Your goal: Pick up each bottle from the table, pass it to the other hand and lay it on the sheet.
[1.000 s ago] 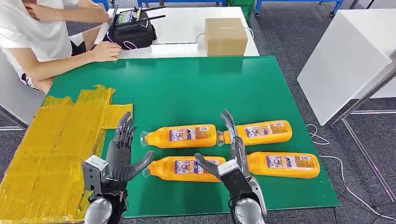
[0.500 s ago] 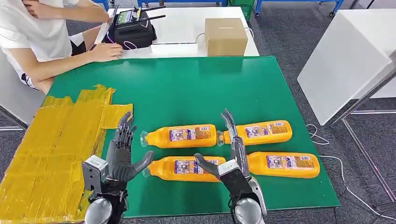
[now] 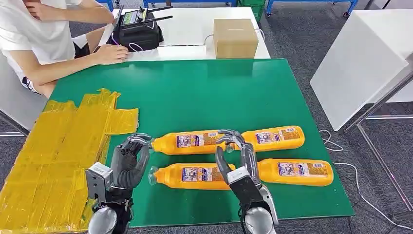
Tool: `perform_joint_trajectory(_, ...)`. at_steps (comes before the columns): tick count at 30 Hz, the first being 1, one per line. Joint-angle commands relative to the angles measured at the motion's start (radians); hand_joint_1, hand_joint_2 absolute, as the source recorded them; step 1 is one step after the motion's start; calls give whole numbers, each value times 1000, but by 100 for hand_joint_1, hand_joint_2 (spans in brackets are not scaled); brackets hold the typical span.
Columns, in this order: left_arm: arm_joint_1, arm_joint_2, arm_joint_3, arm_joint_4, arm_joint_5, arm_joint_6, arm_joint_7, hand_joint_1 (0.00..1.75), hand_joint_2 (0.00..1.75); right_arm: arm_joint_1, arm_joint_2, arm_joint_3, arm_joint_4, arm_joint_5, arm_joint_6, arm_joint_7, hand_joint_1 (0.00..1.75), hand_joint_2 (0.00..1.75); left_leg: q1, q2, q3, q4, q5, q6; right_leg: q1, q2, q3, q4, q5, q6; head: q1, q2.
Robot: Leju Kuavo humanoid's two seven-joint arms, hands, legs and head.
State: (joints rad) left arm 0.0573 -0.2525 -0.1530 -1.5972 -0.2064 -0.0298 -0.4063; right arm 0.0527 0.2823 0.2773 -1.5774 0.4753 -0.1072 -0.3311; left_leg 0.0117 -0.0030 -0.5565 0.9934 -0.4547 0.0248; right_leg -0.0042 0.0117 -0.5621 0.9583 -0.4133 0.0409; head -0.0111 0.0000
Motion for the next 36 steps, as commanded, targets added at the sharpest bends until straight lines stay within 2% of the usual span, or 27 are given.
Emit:
perform_joint_trajectory(1, -51, -38, -53, 179, -221, 205, -208, 175, 175, 125, -5, -31, -67, -102, -124, -210, 175, 175, 0, 0, 3, -1, -1, 0, 0, -1, 3, -1, -1, -1, 0, 0)
perform_joint_trajectory(7, -59, -41, -56, 192, -215, 209, -214, 175, 175, 131, -6, -30, -73, -101, -126, -212, 175, 175, 0, 0, 3, -1, -1, 0, 0, -1, 3, -1, -1, -1, 0, 0)
perform_joint_trajectory(9, -82, -46, -63, 216, -200, 214, -218, 175, 175, 143, -12, -24, -93, -97, -132, -216, 175, 175, -1, -9, 4, -2, 0, 0, 0, -10, 6, -2, -3, 0, -1, 0)
perform_joint_trajectory(16, -112, -42, -66, 177, -209, 230, -187, 175, 175, 92, -23, -28, -96, -53, -117, -176, 175, 175, -1, -1, 4, 0, -2, 0, 0, -5, 4, 1, -3, -2, 0, 0)
perform_joint_trajectory(17, -109, -41, -59, 176, -212, 227, -179, 175, 175, 85, -21, -31, -89, -45, -108, -168, 152, 175, 0, -2, 0, -1, 0, 0, 0, -5, 1, -1, -1, -1, 0, 0)
perform_joint_trajectory(18, -109, -39, -53, 178, -216, 224, -173, 101, 175, 83, -19, -34, -86, -39, -108, -165, 7, 175, 0, -2, 0, -1, 0, 0, 0, -5, 1, -1, -1, -1, 0, 0)
perform_joint_trajectory(19, -110, -37, -48, 182, -223, 224, -167, 0, 175, 79, -21, -32, -83, -28, -109, -161, 0, 175, 0, -2, 2, -1, 0, 0, 0, -5, 2, -1, -1, -2, 0, 0)
perform_joint_trajectory(30, -113, -57, -6, 185, -233, 199, -148, 0, 175, 38, -49, -38, -62, 143, -156, -71, 0, 175, 0, -1, 2, -1, -1, 0, 0, -3, 2, -1, -1, -1, 0, 0)
perform_joint_trajectory(34, -113, -57, -5, 185, -233, 199, -148, 0, 175, 35, -49, -42, -60, 143, -157, -71, 0, 175, 0, -1, 3, -1, -1, 0, 0, -4, 3, -1, -1, -2, 0, 0)
perform_joint_trajectory(36, -120, -57, -3, 194, -207, 159, -146, 0, 175, -2, -106, -8, 3, 313, -123, 42, 0, 175, 0, -1, 1, -1, 0, 0, 0, -3, 2, -1, -1, -1, 0, 0)
